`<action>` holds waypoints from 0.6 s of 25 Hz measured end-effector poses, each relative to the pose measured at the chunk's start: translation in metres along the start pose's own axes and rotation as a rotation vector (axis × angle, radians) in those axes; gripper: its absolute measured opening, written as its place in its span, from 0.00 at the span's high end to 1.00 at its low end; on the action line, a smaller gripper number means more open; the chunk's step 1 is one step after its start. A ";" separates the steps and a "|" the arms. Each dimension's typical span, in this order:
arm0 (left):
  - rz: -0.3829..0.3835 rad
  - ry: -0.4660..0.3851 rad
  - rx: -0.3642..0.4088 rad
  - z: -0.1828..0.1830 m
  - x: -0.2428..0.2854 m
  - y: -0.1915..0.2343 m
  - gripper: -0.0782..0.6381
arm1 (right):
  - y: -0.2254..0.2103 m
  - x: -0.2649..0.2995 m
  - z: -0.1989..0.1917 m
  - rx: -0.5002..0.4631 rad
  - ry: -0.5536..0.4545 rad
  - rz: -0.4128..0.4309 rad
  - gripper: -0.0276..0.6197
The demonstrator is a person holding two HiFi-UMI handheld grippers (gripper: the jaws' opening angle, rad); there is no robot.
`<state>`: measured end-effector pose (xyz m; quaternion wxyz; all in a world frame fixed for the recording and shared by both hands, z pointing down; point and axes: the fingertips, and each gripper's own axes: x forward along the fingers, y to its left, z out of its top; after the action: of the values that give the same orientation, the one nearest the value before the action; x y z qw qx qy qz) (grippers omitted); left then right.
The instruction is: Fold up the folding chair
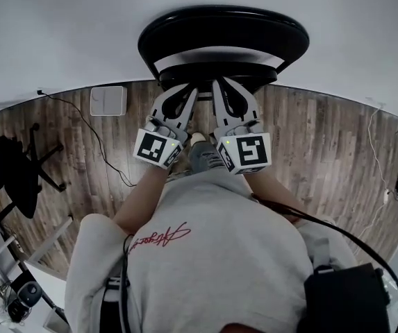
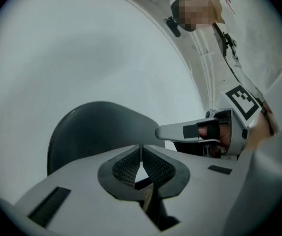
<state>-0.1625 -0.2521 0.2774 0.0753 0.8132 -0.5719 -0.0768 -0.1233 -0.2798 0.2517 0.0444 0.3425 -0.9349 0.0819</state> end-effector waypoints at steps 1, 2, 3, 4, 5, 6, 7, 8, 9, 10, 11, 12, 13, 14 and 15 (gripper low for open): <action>-0.023 -0.019 0.027 0.013 -0.002 -0.008 0.86 | 0.005 -0.007 0.007 -0.039 -0.011 0.006 0.92; -0.043 -0.036 0.054 0.024 -0.006 -0.015 0.87 | 0.011 -0.013 0.013 -0.074 -0.019 0.012 0.92; -0.062 -0.049 0.081 0.034 -0.010 -0.021 0.87 | 0.017 -0.020 0.017 -0.098 -0.027 0.018 0.93; -0.080 -0.056 0.110 0.041 -0.014 -0.027 0.87 | 0.023 -0.026 0.020 -0.108 -0.036 0.025 0.93; -0.098 -0.059 0.135 0.047 -0.018 -0.033 0.87 | 0.028 -0.032 0.023 -0.107 -0.046 0.036 0.93; -0.114 -0.060 0.152 0.051 -0.022 -0.038 0.87 | 0.034 -0.038 0.025 -0.100 -0.055 0.047 0.93; -0.128 -0.059 0.160 0.054 -0.027 -0.043 0.87 | 0.040 -0.043 0.026 -0.093 -0.062 0.058 0.93; -0.139 -0.058 0.162 0.056 -0.033 -0.047 0.87 | 0.046 -0.049 0.028 -0.089 -0.065 0.066 0.93; -0.145 -0.060 0.161 0.058 -0.039 -0.051 0.87 | 0.053 -0.054 0.029 -0.091 -0.063 0.072 0.93; -0.149 -0.067 0.158 0.061 -0.046 -0.055 0.87 | 0.060 -0.059 0.030 -0.098 -0.060 0.076 0.93; -0.150 -0.077 0.153 0.064 -0.054 -0.058 0.87 | 0.068 -0.065 0.031 -0.109 -0.060 0.079 0.93; -0.150 -0.088 0.148 0.067 -0.062 -0.061 0.87 | 0.076 -0.071 0.033 -0.119 -0.065 0.083 0.93; -0.149 -0.098 0.144 0.070 -0.071 -0.064 0.87 | 0.084 -0.077 0.035 -0.127 -0.075 0.086 0.93; -0.151 -0.103 0.141 0.072 -0.079 -0.067 0.87 | 0.091 -0.084 0.036 -0.133 -0.086 0.088 0.93; -0.156 -0.103 0.138 0.072 -0.088 -0.071 0.87 | 0.097 -0.091 0.037 -0.138 -0.094 0.086 0.93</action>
<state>-0.1422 -0.1476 0.1956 -0.0167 0.8534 -0.5141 -0.0845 -0.1177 -0.1562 0.1904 0.0203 0.3016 -0.9532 0.0028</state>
